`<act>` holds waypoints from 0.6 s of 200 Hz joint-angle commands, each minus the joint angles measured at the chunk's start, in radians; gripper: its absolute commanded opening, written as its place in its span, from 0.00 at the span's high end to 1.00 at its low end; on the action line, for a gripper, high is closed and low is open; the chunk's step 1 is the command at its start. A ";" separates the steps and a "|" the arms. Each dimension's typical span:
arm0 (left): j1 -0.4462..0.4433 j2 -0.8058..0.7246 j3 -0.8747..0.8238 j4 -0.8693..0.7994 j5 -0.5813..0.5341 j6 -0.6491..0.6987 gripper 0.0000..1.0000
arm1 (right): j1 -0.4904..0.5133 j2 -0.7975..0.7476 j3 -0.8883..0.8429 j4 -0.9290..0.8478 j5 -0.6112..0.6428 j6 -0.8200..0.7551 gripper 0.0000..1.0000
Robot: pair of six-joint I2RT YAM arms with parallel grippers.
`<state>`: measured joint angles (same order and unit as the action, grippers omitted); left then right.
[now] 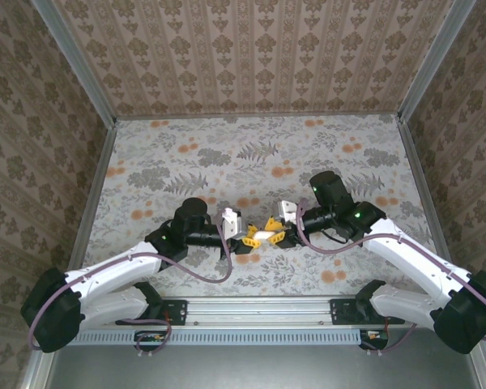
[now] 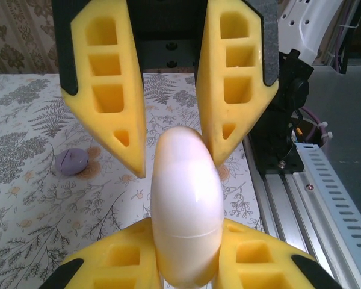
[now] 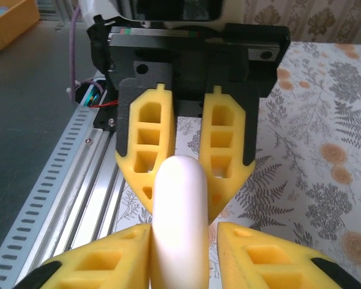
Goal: Insert the wireless bluetooth earbuds into the charging case
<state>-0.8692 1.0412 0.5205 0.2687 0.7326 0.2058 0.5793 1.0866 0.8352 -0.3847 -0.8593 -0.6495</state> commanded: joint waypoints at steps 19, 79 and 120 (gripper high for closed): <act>-0.003 -0.006 0.037 -0.003 0.019 0.015 0.81 | -0.009 0.013 0.022 0.054 0.071 0.061 0.66; -0.006 -0.006 0.028 -0.021 0.009 0.027 0.82 | -0.087 0.004 0.048 0.116 0.001 0.124 0.65; -0.007 -0.010 0.016 -0.002 -0.004 0.017 0.82 | -0.112 0.008 0.056 0.119 -0.015 0.142 0.65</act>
<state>-0.8703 1.0412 0.5316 0.2539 0.6949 0.2062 0.4801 1.0889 0.8635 -0.2996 -0.8703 -0.5354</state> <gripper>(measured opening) 0.187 0.349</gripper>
